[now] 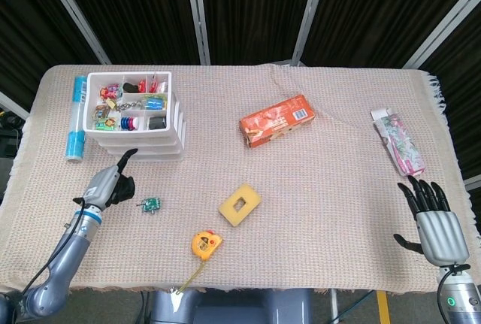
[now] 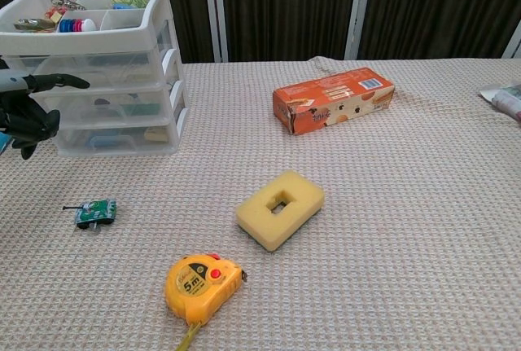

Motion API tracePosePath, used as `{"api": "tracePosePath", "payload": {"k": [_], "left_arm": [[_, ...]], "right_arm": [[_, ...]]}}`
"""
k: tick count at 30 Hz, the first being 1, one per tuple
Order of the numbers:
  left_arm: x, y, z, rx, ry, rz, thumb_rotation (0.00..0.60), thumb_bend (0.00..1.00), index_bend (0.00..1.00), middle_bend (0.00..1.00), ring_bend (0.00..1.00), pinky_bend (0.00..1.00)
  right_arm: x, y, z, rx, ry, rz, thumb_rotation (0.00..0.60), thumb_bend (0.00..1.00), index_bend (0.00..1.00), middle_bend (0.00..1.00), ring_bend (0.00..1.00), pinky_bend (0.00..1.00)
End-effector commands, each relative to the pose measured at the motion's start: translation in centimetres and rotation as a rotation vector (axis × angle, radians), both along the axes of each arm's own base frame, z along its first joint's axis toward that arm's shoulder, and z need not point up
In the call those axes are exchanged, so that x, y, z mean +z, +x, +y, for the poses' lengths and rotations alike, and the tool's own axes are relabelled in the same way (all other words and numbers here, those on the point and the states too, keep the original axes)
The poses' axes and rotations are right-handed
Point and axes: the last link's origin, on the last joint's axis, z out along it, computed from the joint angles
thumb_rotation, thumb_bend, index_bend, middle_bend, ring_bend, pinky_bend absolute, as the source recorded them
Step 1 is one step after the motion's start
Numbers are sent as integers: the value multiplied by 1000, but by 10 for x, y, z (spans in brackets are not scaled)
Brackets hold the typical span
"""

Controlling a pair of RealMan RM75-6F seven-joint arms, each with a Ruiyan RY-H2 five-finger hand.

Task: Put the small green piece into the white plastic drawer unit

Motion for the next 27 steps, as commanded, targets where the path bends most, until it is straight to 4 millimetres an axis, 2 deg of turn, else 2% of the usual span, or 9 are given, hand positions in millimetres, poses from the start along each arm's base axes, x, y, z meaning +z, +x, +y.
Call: {"api": "tracePosePath", "payload": {"k": [1,11,23,27], "left_arm": [[0,5,5,-9,17,-3,600,758,0,939,806,630],[-8,15,16,40,7,-89,600,758,0,947,813,630],[-18,14,23,86,-13,-143,600,757,0,949,814,630],[-20,19,25,114,-36,-216,600,759,39,950,816,630]], "right_arm": [[0,0,0,-3,2,-4,600,0,93,0,0,0],[0,0,0,-4,3,-10,600,0,93,0,0,0],[0,0,1,-12,2,-25,600,0,93,0,0,0],[0,0,0,-19,4,-30,600,0,93,0,0,0]]}}
